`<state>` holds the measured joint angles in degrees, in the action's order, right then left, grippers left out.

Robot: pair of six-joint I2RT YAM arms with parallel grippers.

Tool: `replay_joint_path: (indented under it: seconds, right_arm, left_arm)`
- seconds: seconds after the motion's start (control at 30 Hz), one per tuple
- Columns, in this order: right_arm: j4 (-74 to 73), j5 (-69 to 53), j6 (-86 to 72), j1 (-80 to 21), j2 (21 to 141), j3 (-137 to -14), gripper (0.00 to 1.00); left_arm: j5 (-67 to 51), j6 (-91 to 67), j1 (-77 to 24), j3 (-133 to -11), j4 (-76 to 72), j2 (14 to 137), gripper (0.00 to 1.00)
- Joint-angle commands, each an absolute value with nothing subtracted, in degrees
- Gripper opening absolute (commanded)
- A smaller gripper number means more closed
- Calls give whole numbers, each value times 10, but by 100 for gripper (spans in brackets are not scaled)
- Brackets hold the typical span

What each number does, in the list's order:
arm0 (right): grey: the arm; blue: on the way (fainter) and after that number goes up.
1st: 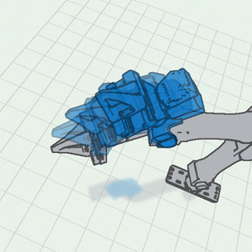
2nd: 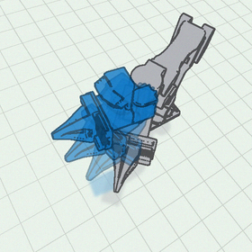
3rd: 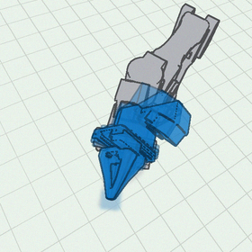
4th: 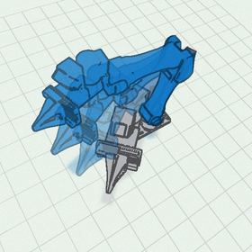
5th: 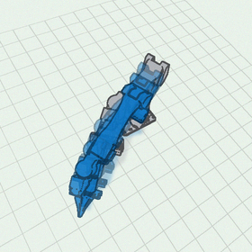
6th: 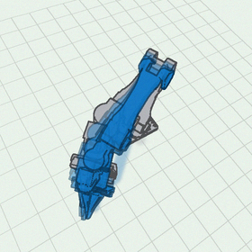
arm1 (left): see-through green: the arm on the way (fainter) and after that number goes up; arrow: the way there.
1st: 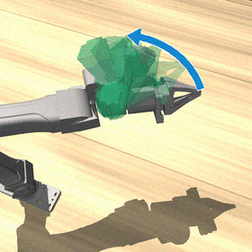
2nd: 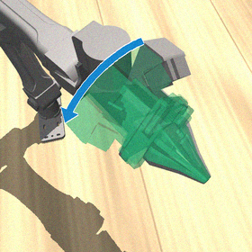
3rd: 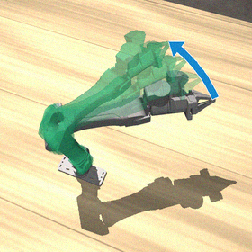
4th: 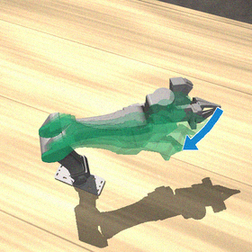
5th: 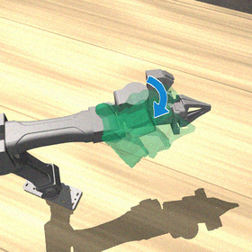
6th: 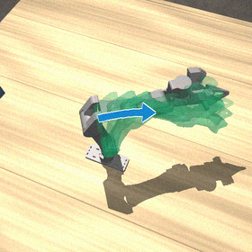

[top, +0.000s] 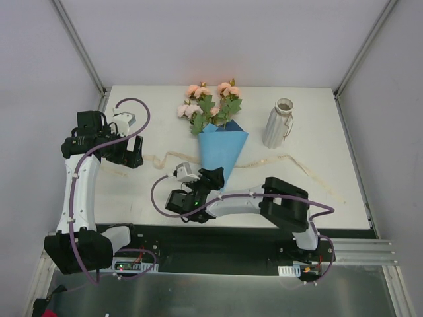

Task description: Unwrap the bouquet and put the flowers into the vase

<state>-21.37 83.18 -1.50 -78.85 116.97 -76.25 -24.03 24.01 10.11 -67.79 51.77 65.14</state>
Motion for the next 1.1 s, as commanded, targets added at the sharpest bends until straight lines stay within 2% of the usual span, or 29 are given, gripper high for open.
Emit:
replay_joint_path:
  seconds: [0.0, 0.03, 0.07, 0.13, 0.17, 0.3, 0.33, 0.47, 0.73, 0.8, 0.83, 0.9, 0.93, 1.0, 1.07]
  right_arm:
    - [-319, 905, -170, -782, 1081, -774, 56]
    - [-377, 910, -235, -784, 1079, -804, 50]
    - [-581, 923, -464, -786, 1084, -830, 46]
    - [-874, 940, -760, -796, 1131, -928, 34]
    - [-949, 953, -746, -801, 1136, -939, 33]
    - [-950, 941, -778, -834, 1108, -929, 36]
    - [-950, 932, -787, -835, 1102, -925, 41]
    - [-950, 904, -838, -836, 1061, -890, 43]
    - [-950, 889, -915, -837, 905, -810, 49]
    - [-950, 885, -911, -838, 884, -803, 53]
    - [-945, 885, -898, -842, 884, -809, 66]
    - [-936, 882, -797, -855, 914, -833, 82]
    - [-946, 882, -776, -865, 925, -843, 93]
    - [-949, 870, -726, -893, 939, -856, 98]
    - [-926, 848, -689, -917, 936, -844, 100]
  left_arm:
    - [-259, 232, 99, -699, 521, 644, 99]
    - [-258, 233, 99, -700, 520, 642, 99]
    - [-257, 233, 99, -700, 520, 641, 99]
    - [-257, 234, 100, -700, 520, 638, 99]
    - [-257, 233, 99, -700, 521, 638, 99]
    - [-259, 228, 99, -702, 520, 635, 99]
    - [-260, 226, 98, -702, 522, 635, 99]
    - [-257, 228, 98, -706, 521, 628, 99]
    - [-260, 221, 99, -717, 521, 621, 99]
    - [-264, 220, 98, -718, 522, 618, 99]
    - [-265, 220, 99, -718, 522, 618, 99]
    - [-265, 221, 98, -718, 522, 618, 99]
    - [-265, 221, 99, -718, 522, 618, 99]
    - [-266, 221, 98, -718, 523, 620, 99]
    - [-270, 221, 99, -716, 524, 618, 99]
